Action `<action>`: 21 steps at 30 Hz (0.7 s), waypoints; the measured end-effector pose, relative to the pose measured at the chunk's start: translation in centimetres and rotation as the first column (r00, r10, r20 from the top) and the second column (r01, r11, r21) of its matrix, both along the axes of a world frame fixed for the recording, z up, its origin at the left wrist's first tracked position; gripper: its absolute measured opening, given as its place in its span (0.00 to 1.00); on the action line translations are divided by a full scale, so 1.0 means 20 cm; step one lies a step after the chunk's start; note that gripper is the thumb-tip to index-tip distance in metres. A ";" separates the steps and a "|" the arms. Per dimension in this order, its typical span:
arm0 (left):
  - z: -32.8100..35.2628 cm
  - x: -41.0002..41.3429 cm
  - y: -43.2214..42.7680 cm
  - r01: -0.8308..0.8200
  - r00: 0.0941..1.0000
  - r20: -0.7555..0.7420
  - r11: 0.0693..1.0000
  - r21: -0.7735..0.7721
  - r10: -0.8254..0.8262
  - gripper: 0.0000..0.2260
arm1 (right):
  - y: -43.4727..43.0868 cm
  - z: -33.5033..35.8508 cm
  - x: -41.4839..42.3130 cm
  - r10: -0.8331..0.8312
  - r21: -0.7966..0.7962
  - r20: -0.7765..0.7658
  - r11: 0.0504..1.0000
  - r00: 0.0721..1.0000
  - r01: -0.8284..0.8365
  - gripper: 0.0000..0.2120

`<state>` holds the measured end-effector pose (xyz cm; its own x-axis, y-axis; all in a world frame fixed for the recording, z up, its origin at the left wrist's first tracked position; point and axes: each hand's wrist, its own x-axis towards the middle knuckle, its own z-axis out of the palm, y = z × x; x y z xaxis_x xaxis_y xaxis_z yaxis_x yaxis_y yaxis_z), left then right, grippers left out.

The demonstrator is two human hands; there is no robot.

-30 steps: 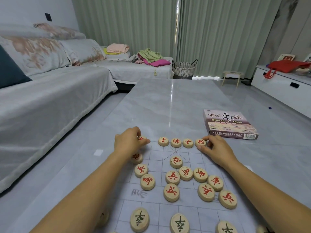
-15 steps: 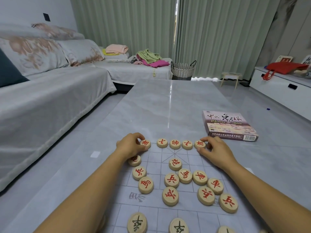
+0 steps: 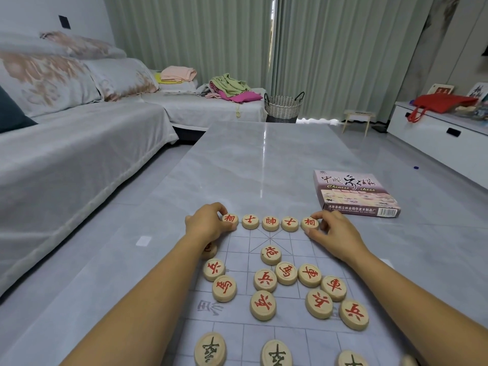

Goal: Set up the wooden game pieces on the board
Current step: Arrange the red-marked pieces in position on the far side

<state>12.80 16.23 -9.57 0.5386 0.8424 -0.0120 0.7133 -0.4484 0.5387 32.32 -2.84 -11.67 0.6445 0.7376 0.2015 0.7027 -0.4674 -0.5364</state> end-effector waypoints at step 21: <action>0.05 -0.27 -0.06 0.132 0.960 0.266 0.976 -0.173 -0.082 0.08 | -0.01 0.01 -0.01 -0.050 0.141 -0.221 0.986 0.974 0.083 0.19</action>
<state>7.45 15.03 -8.65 0.6311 0.7756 -0.0135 0.4938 -0.3882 0.7781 32.21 -3.00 -11.38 0.7313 0.6639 0.1564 0.5326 -0.4127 -0.7389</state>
